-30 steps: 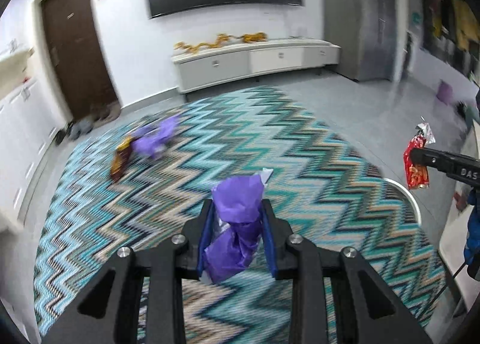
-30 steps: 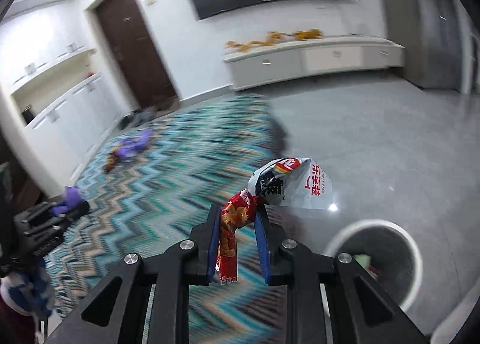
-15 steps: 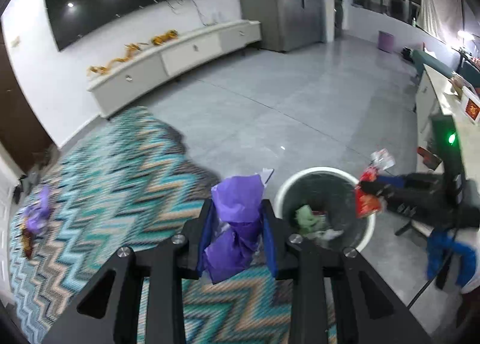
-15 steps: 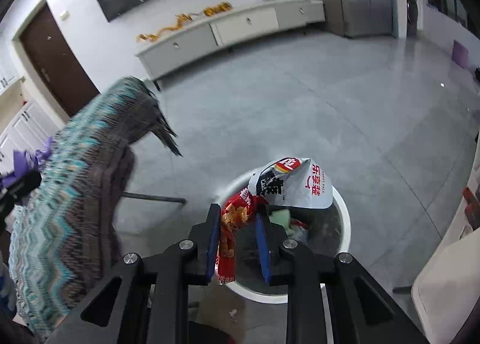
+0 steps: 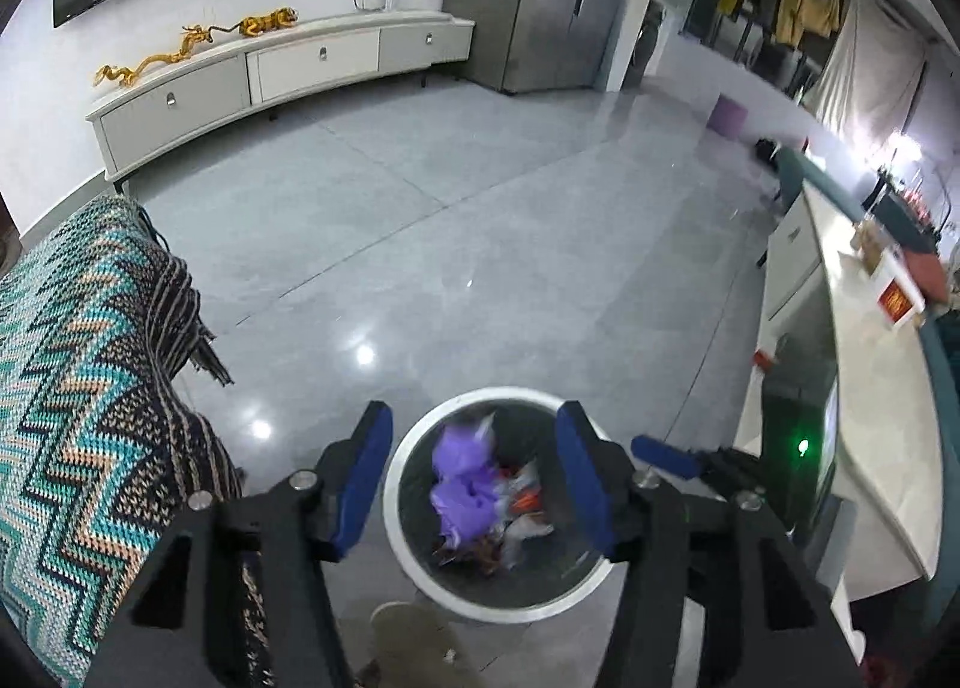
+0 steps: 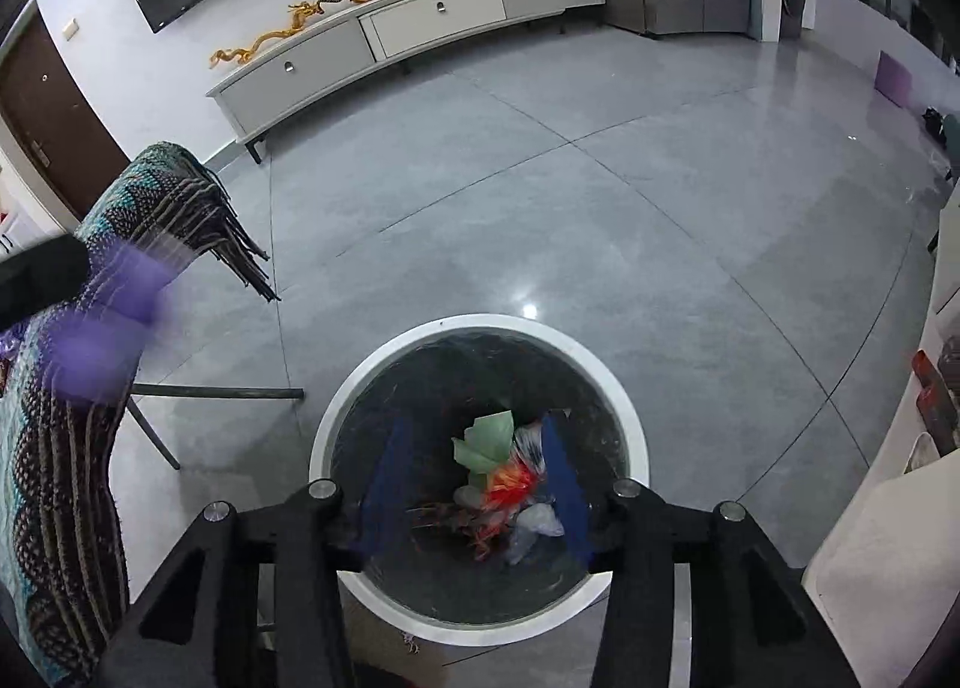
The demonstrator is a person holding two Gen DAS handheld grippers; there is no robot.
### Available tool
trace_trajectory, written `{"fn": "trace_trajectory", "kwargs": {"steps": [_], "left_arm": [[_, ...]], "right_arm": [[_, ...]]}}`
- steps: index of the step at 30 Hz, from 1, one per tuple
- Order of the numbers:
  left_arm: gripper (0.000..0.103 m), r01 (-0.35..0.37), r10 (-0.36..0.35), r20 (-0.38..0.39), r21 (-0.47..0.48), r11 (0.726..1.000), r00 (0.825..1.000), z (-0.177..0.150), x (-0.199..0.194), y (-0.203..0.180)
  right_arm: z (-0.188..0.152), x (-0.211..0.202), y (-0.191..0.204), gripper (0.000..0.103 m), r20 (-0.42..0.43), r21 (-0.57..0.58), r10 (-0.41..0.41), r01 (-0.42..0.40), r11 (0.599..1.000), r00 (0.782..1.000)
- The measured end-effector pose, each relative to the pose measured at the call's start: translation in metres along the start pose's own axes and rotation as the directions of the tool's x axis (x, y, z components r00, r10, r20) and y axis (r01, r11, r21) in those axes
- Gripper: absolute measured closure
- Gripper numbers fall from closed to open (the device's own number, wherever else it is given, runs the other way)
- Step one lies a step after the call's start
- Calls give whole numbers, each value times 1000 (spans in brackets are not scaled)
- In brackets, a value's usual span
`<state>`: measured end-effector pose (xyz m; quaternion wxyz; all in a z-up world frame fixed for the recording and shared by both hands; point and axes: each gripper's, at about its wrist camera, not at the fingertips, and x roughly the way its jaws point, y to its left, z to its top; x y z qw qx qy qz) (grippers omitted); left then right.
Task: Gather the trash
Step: 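Carry the items to the trash bin and release them inside, then move both open tools back over the rug toward the brown and purple bags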
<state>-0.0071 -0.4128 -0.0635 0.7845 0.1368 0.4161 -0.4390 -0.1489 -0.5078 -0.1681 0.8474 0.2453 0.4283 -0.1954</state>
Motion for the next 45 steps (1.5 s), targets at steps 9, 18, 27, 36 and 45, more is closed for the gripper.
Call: {"fn": "trace_trajectory", "kwargs": {"steps": [9,18,27,36,45], "left_arm": [[48,-186,185,97,3,982,978,-12,-56,28],[48,-405,409,208,-63,912,889,-45,-138,90],[45,-546,574,223,-177,819,788,-83,-206,159],[27,-585,660,254,-316,747,707,-122,-257,209],[27,-561,664,260,-373,739,701,-146,-285,245]], "right_arm": [[2,-63,19,59,115,0,33,-33,999,993],[14,-147,100,55,275,-141,169,-134,981,946],[20,-169,188,44,289,-279,257,-176,944,922],[17,-177,251,21,312,-359,281,-161,919,907],[16,-174,306,6,326,-423,292,-137,896,899]]}}
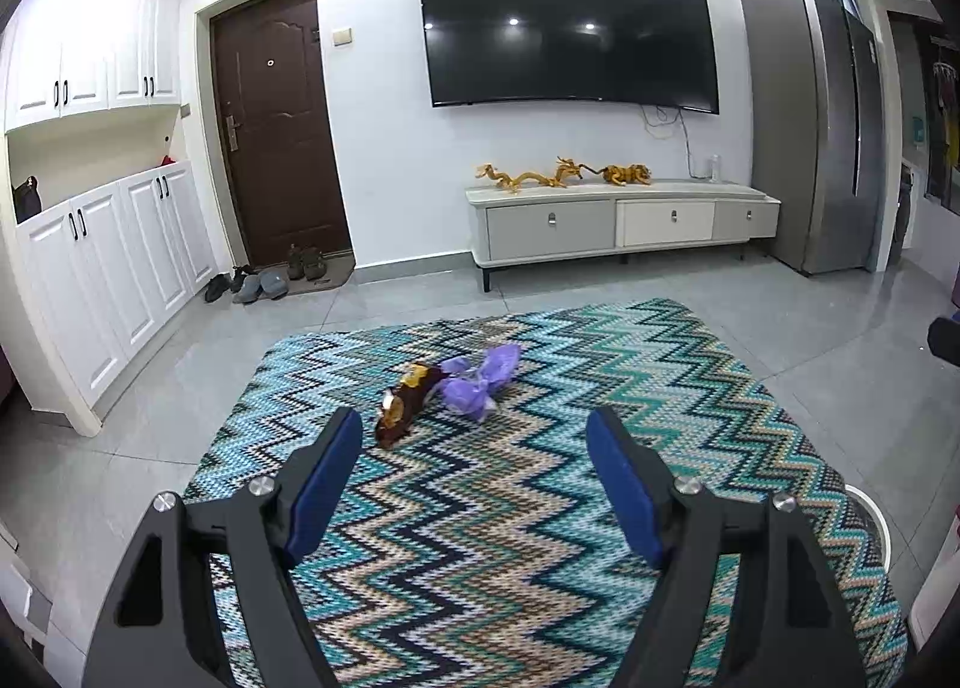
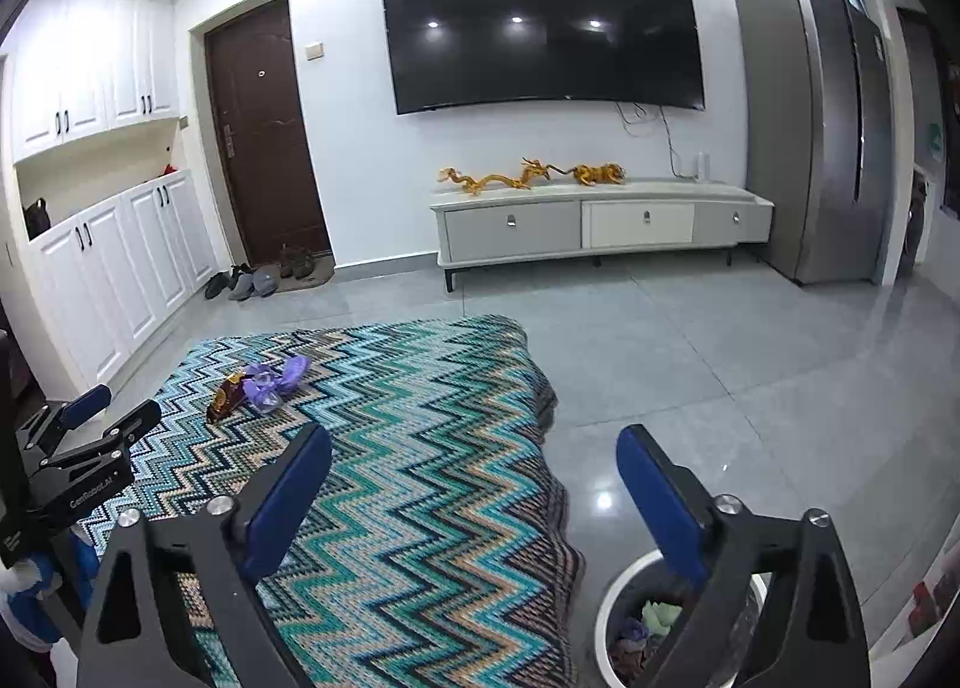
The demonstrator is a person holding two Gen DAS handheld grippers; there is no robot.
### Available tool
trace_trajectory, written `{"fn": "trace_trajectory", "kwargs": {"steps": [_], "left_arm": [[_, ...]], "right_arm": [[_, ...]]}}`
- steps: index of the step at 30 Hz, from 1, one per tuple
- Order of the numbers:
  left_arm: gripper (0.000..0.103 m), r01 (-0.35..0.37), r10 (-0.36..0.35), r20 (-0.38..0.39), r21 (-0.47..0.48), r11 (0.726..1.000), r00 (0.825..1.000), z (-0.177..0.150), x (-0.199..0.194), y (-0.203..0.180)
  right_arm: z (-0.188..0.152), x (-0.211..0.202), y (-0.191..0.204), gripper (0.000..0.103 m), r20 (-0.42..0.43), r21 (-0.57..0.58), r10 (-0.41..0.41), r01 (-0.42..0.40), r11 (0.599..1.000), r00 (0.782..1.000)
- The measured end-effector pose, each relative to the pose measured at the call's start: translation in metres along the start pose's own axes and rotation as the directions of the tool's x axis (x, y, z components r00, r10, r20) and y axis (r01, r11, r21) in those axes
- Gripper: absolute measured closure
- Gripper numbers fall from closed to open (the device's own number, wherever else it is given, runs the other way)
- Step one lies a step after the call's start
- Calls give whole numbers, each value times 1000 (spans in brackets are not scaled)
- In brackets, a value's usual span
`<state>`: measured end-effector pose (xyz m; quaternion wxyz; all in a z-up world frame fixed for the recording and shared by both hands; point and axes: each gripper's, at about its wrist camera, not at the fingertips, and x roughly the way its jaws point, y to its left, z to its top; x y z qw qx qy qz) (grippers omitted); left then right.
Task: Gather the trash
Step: 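Move both open tools back over the rug toward the brown and purple bags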
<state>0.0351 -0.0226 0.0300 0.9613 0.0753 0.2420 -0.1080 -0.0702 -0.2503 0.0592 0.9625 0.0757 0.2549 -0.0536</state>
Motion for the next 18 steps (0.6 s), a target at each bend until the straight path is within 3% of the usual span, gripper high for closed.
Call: {"fn": "trace_trajectory", "kwargs": {"steps": [18], "left_arm": [[27,-47,42,-116,-36,998,992,-22,55,50]], "right_arm": [[-4,79,60,3,-85,-81,58,-65,995,995]]}}
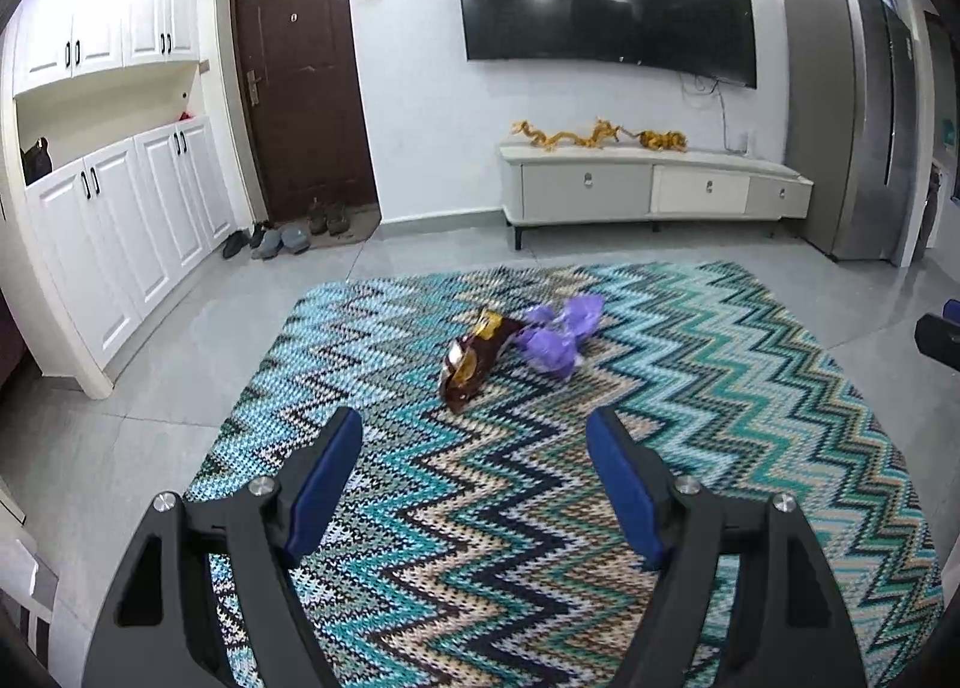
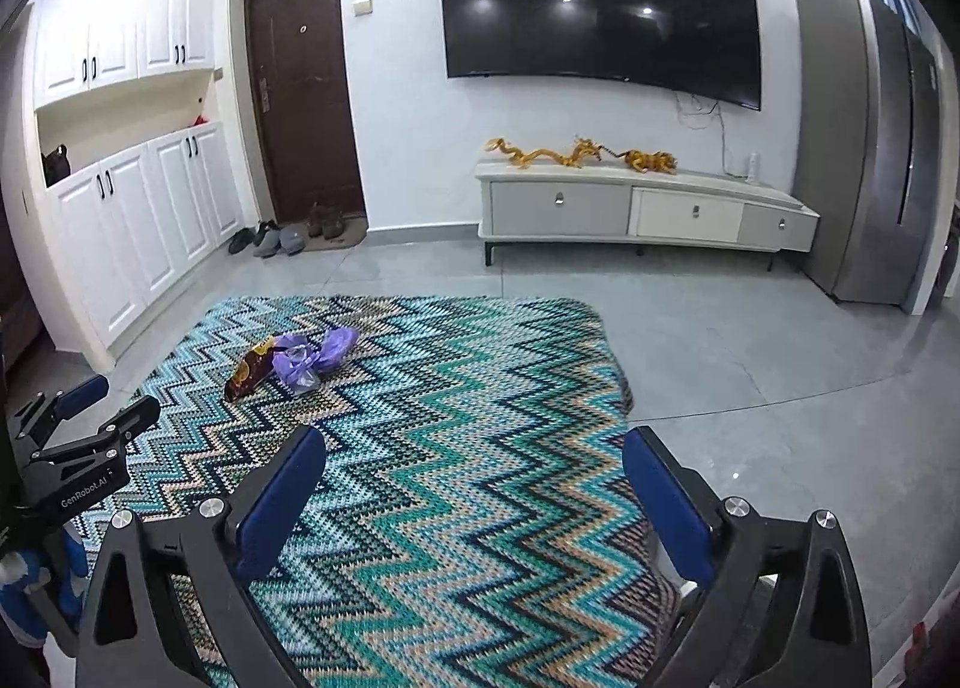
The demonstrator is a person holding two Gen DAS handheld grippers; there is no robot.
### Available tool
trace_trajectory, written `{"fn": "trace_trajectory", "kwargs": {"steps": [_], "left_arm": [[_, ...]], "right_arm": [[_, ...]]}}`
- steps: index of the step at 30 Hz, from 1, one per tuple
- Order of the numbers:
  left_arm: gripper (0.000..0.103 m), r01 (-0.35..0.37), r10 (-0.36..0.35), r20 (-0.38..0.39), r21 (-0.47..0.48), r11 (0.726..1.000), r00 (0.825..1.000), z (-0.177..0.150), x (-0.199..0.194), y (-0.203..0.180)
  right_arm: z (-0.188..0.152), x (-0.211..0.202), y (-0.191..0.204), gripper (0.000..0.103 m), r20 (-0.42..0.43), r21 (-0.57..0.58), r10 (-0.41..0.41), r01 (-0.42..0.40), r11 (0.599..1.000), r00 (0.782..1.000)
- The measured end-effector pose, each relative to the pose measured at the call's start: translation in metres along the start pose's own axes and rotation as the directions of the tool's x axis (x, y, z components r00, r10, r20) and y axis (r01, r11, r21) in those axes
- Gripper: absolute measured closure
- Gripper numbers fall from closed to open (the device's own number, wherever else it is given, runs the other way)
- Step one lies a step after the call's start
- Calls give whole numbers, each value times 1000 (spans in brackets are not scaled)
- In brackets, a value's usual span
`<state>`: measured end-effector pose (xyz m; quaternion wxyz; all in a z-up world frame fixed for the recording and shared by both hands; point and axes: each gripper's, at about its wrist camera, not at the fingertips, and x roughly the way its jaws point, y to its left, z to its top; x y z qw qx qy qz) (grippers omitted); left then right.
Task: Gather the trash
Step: 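Move both open tools back over the rug toward the brown and purple bags, then grasp the brown chip bag with the left tool while the right tool grasps the purple bag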
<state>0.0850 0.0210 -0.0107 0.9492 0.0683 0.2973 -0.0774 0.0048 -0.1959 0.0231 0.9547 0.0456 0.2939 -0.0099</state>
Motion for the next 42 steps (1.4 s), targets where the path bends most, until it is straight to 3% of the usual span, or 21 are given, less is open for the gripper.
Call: {"fn": "trace_trajectory", "kwargs": {"steps": [11,23,29,33,38,42], "left_arm": [[27,-19,16,-101,-32,999,995,-10,63,27],[27,83,-99,-142,-113,990,985,-24,96,51],[28,125,-135,-131,-80,989,982,-6,112,51],[29,157,-161,-115,-37,987,980,15,130,44],[41,205,-204,-164,-8,979,965,32,163,37],[56,230,-231,-194,-30,973,953,33,181,40]], "right_arm": [[7,71,20,3,-62,-21,70,-72,997,996],[1,123,28,3,-132,-4,132,-133,991,982],[8,144,44,4,-156,-12,172,-176,984,973],[20,158,65,11,-163,-8,251,-256,967,954],[34,181,90,27,-187,44,333,-331,943,924],[39,202,102,37,-218,128,373,-352,927,902]]}}
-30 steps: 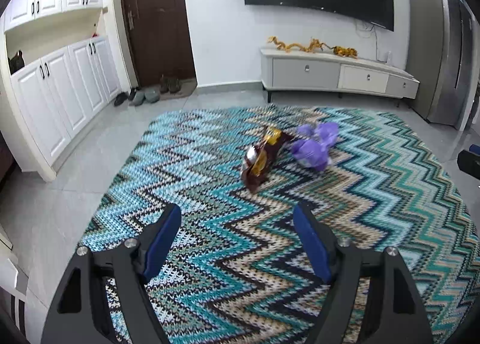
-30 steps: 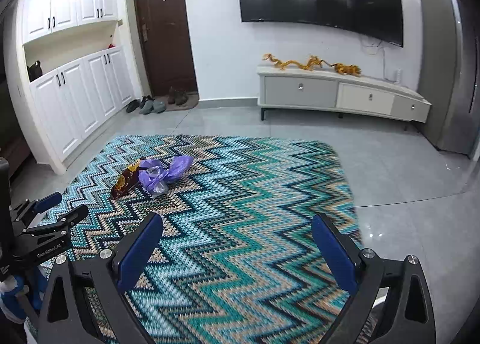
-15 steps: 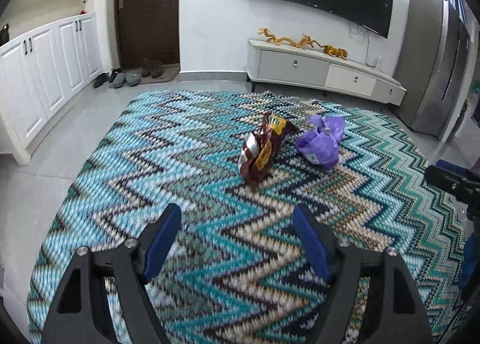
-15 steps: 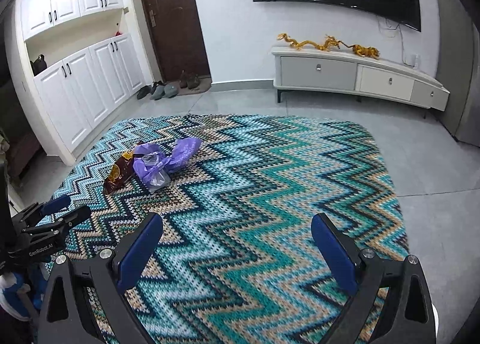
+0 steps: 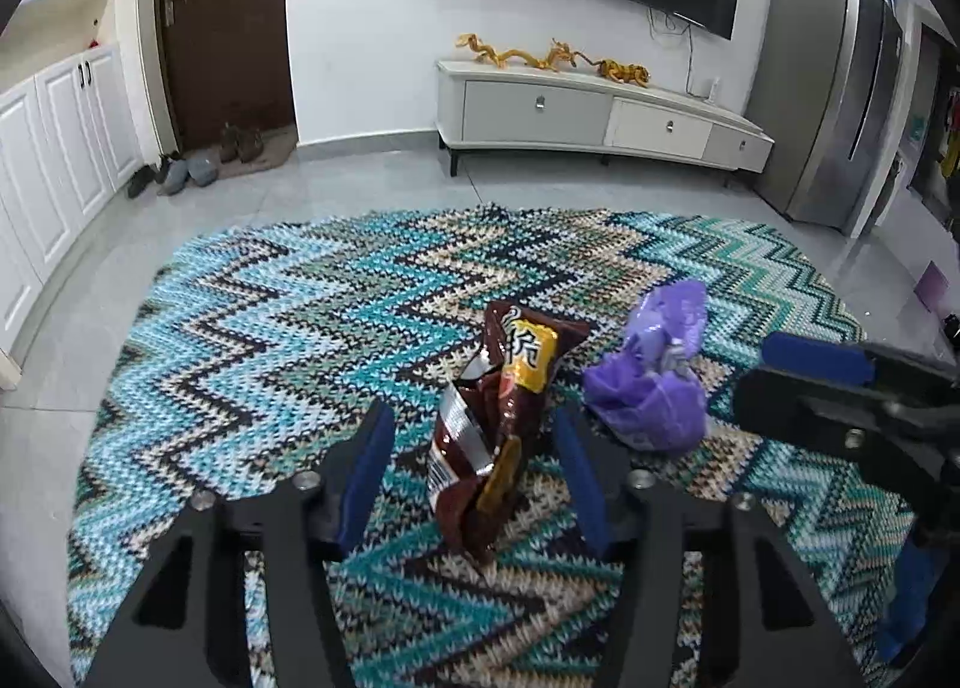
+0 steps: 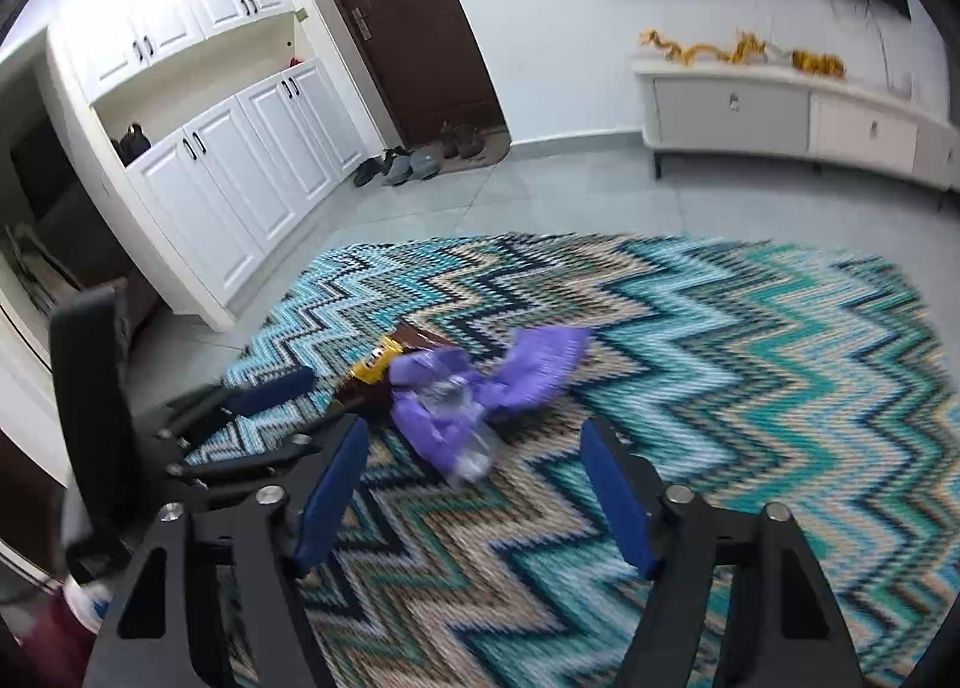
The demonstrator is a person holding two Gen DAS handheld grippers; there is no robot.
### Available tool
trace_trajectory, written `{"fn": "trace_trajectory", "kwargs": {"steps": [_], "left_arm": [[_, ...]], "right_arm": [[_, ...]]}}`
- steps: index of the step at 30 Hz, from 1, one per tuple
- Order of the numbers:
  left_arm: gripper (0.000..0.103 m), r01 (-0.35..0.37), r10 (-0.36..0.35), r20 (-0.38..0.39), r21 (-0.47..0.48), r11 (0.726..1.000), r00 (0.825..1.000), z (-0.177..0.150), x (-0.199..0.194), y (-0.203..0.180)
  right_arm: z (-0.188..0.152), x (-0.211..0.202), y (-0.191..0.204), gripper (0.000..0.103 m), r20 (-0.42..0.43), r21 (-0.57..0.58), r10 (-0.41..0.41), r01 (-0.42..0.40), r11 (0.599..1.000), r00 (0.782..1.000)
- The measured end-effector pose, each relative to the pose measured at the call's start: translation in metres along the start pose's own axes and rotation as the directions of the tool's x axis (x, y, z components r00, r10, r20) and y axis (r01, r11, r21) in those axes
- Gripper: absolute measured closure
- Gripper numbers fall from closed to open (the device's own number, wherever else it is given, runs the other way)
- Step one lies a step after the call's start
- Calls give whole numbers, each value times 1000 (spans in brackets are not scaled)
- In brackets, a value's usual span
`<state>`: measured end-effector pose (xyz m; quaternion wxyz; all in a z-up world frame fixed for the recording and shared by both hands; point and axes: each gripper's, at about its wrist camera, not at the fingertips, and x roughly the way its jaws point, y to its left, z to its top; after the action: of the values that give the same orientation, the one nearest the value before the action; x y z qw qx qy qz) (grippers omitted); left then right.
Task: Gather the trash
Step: 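Grasp the brown chip bag with the left tool while the right tool grasps the purple bag, then carry the brown chip bag and purple bag over the trash bin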
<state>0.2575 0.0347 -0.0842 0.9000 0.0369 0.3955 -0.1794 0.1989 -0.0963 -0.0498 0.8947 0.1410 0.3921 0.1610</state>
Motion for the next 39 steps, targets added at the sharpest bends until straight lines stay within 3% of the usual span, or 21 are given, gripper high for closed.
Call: {"fn": "trace_trajectory", "kwargs": {"steps": [2,7,9,17,25,28,33,39], "left_arm": [[67,23,-24,-10,-20,1000,1000,0,4,4],[76,34,-34,9,-40,999,999,-6,0,9],[77,24,-23,14,-40,999,1000,-9,-4,9],[77,-59,61,40,-54,997,997,-28,-38,1],[77,-180,180,98,-13,984,979,-56,-96,-31],[77,-216,210,131,32,976,969,-64,-117,-53],[77,-223,202,193,90,971,960,-70,-149,-91],[77,-191,150,247,152,970,957,-72,-178,-145]], "right_arm": [[2,11,-1,42,-20,37,13,-12,999,1000],[4,29,-5,48,-48,95,38,-33,995,998],[4,34,-6,59,-56,100,51,-45,994,997],[-10,9,-1,70,-28,67,79,-77,995,996],[-66,-61,2,72,-22,-16,53,-54,998,998],[-88,-94,-9,72,-14,-24,5,-5,1000,1000],[-119,-159,-34,72,32,-11,-120,120,993,992],[-151,-229,-66,72,98,21,-249,248,969,964]]}}
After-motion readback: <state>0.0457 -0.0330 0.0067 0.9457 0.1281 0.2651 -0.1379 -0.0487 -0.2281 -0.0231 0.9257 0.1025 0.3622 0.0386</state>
